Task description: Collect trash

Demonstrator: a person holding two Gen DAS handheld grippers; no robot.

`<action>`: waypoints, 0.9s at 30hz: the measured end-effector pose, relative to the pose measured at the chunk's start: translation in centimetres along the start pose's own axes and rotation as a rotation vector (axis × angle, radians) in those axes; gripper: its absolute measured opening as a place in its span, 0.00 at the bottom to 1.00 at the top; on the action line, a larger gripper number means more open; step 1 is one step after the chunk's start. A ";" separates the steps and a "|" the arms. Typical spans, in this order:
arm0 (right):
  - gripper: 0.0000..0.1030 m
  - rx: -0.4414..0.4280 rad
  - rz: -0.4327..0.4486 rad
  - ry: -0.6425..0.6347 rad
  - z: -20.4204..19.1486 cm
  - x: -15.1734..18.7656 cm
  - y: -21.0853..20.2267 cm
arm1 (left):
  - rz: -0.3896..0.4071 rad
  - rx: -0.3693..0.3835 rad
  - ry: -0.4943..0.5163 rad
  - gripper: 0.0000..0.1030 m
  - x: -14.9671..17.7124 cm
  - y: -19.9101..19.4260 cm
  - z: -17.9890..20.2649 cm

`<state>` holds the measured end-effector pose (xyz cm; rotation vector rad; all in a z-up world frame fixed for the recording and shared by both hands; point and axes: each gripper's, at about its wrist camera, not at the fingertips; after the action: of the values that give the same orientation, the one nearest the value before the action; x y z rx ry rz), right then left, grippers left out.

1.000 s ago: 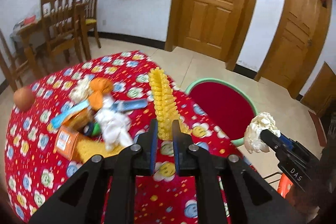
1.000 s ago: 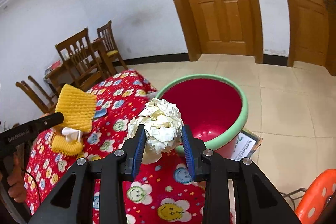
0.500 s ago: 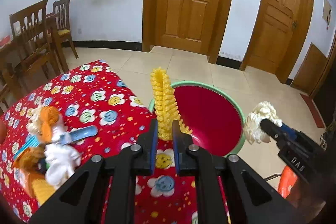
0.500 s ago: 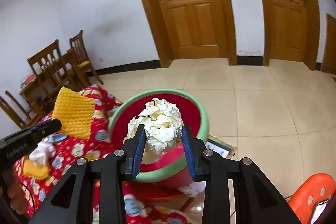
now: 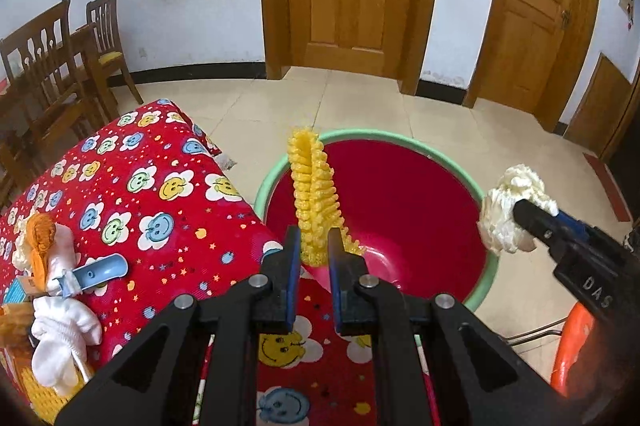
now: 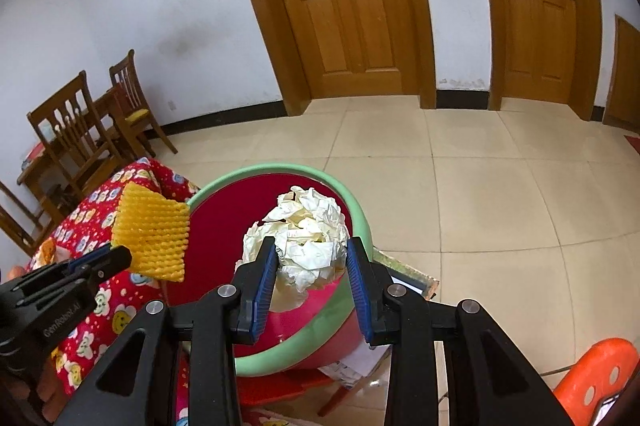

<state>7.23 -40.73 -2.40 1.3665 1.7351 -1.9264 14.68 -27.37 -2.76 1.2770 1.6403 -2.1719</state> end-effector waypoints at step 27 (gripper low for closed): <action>0.54 -0.028 -0.006 0.016 -0.1 -0.1 -0.2 | -0.001 -0.063 -0.090 0.64 1.0 -1.6 -1.8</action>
<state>7.22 -40.60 -2.20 1.3723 1.7690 -1.8925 14.07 -24.84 -2.35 1.1446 1.6605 -2.1278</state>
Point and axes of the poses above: each gripper's, at about its wrist camera, not at the fingertips, and y roughly the way its jaws point, z to its right, x to its underside, and after that the axes turned 2 degrees about x, right-handed
